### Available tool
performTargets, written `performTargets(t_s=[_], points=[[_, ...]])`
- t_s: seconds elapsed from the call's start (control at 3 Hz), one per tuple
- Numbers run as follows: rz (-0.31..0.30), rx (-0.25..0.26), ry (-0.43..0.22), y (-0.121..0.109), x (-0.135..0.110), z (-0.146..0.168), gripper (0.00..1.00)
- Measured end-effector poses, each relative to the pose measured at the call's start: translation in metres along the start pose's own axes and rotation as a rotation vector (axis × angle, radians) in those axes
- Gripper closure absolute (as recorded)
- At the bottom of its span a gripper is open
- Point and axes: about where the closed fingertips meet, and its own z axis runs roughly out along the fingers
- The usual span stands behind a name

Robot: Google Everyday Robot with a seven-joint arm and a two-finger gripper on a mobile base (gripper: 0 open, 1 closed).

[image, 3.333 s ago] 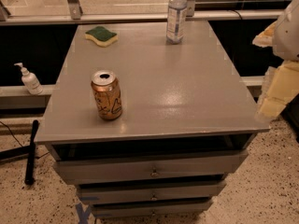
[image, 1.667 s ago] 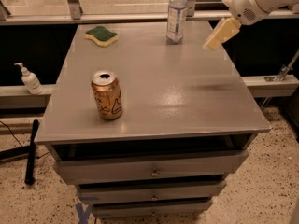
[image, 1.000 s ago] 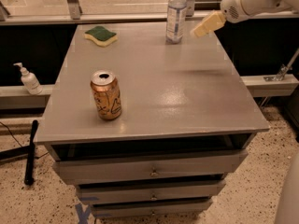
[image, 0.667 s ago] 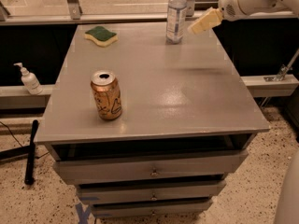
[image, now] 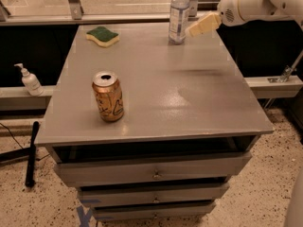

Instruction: Move blue plastic bottle near orange can

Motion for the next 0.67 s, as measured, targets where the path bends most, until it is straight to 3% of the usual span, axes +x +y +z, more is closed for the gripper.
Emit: performTargets(t_s=[0.33, 0.67], points=[[0.084, -0.014, -0.091, 0.002, -0.005, 0.019, 0.00], [0.128, -0.020, -0.155, -0.003, -0.011, 0.044, 0.00]])
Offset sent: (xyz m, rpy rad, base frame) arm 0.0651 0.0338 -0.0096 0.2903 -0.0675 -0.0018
